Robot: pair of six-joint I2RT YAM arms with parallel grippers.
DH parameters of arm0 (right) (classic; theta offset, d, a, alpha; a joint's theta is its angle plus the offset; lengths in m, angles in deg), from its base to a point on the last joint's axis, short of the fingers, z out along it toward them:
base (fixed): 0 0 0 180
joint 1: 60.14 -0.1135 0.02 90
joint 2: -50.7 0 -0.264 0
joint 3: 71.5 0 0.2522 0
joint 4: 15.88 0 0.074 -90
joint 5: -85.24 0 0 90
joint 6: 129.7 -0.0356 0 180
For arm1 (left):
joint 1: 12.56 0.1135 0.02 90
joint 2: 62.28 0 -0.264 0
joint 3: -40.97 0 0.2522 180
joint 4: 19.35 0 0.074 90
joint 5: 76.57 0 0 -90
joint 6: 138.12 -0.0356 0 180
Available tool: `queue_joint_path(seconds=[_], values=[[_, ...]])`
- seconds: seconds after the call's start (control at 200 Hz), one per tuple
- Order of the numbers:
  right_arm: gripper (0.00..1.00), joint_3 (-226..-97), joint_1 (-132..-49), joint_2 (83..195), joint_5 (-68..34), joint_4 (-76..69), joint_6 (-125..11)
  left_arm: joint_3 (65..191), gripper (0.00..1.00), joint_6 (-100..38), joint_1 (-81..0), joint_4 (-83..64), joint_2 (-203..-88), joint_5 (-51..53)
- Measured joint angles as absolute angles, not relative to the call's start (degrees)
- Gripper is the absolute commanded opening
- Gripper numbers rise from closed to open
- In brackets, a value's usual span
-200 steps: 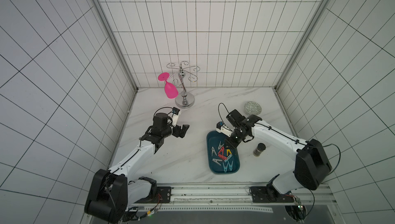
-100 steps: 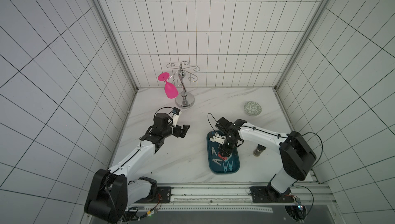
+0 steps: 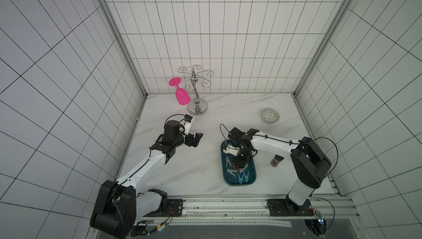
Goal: Take the clothespins out of the storage box
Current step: Pick up the clothespin from the storage box.
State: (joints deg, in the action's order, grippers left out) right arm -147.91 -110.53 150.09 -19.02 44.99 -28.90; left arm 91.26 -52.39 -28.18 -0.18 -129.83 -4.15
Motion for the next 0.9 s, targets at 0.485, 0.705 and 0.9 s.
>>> queue_joint_path(seconds=[0.485,0.705,0.9], values=[[0.13,-147.41,-110.73,150.25,-20.55,44.51,-29.44,91.18,0.98,-52.39,-28.22,-0.60,-129.83,-3.91],[0.14,-147.63,-108.57,145.94,-22.52,45.95,-29.44,91.07,0.98,-52.37,-28.22,-0.64,-129.83,-3.91],[0.15,-149.16,-102.25,140.32,-24.97,46.52,-29.90,91.02,0.98,-52.34,-28.22,-0.66,-129.83,-3.91]])
